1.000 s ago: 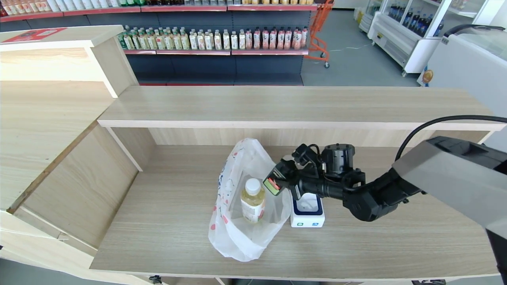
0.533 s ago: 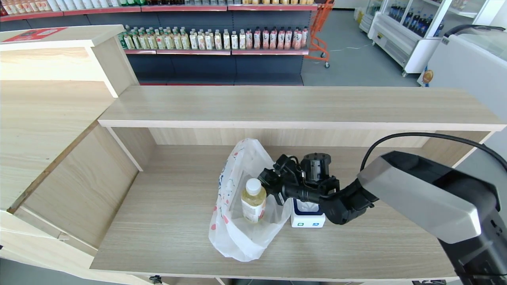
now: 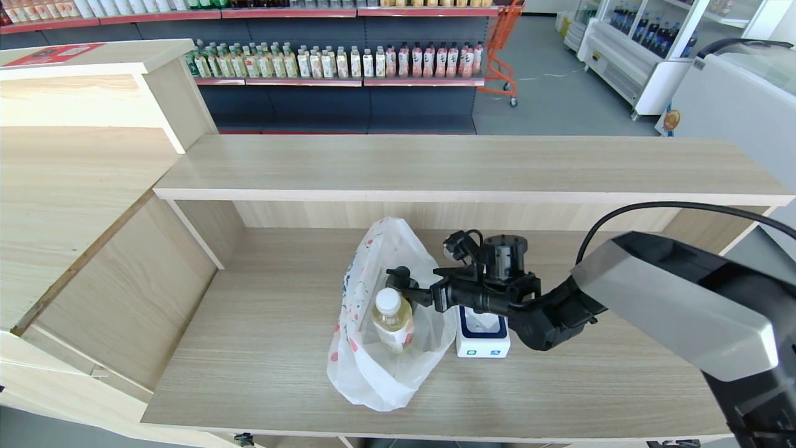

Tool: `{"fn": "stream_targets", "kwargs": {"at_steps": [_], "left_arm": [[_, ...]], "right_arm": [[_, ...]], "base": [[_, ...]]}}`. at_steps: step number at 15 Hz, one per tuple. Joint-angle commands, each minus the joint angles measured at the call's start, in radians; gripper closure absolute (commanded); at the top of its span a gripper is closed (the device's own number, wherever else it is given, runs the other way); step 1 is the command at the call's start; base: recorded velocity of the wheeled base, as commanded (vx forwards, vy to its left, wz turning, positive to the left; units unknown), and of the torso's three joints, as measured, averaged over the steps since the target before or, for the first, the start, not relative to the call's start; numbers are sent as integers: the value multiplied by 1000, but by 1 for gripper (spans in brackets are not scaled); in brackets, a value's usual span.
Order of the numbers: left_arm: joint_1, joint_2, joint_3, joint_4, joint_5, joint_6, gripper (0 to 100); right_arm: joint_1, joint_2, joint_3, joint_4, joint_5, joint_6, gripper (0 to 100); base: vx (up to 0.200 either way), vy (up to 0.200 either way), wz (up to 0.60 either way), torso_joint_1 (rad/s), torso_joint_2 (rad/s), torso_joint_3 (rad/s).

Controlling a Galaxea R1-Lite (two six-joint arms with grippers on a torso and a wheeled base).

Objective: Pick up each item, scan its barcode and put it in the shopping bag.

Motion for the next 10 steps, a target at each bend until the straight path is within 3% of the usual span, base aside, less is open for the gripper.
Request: {"fn": "stream_targets", "kwargs": {"at_steps": [1, 5, 7, 10], "left_arm": [[0, 0, 0, 0, 0, -1, 0], [0, 0, 0, 0, 0, -1, 0], [0, 0, 0, 0, 0, -1, 0], [0, 0, 0, 0, 0, -1, 0]], "right_arm": [[-39, -145, 98, 3, 2, 108, 0], [-97, -277, 249, -5, 4, 127, 0], [-114, -387, 322, 9, 2, 203, 0], [-185, -660, 496, 181, -6, 242, 0]], "base": [[0, 0, 0, 0, 0, 0], [0, 0, 0, 0, 0, 0], [0, 0, 0, 0, 0, 0], [0, 0, 0, 0, 0, 0]]}}
